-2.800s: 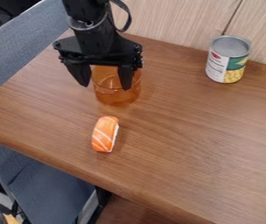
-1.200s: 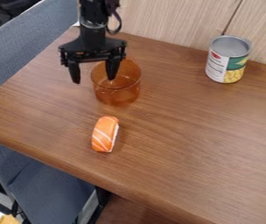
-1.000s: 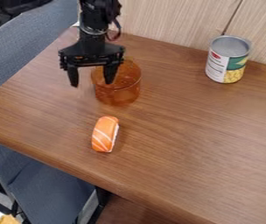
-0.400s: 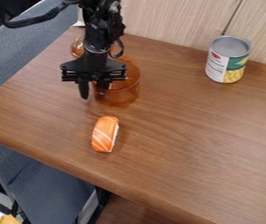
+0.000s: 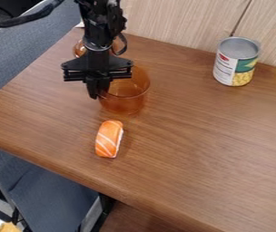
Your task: Move yellow container from middle of the table to the bottom right of the table
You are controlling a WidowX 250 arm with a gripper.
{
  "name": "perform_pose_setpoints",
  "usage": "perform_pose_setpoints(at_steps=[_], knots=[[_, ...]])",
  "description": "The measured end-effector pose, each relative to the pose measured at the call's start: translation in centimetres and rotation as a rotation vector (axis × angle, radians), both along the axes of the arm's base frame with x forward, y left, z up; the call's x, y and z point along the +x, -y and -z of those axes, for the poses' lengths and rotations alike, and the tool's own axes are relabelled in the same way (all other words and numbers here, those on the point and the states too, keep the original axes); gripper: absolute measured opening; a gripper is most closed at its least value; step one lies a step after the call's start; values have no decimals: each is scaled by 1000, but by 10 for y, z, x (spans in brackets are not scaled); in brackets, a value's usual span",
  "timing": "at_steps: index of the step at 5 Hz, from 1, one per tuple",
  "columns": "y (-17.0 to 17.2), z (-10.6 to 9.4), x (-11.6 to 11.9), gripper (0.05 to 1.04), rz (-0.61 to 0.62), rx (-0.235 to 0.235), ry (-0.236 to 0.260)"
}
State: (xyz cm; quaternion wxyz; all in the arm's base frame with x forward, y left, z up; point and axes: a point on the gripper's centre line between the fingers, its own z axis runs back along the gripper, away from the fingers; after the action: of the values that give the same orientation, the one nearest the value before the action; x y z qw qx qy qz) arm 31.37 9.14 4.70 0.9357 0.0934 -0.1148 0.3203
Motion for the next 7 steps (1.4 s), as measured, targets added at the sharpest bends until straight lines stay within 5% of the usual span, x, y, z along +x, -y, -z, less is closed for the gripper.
perform_pose_setpoints(at_steps=[1, 4, 7], knots=[[5, 0, -3, 83, 1, -32, -18], [62, -54, -15, 83, 134, -164, 47], [140, -30, -50, 83, 436, -168, 19]])
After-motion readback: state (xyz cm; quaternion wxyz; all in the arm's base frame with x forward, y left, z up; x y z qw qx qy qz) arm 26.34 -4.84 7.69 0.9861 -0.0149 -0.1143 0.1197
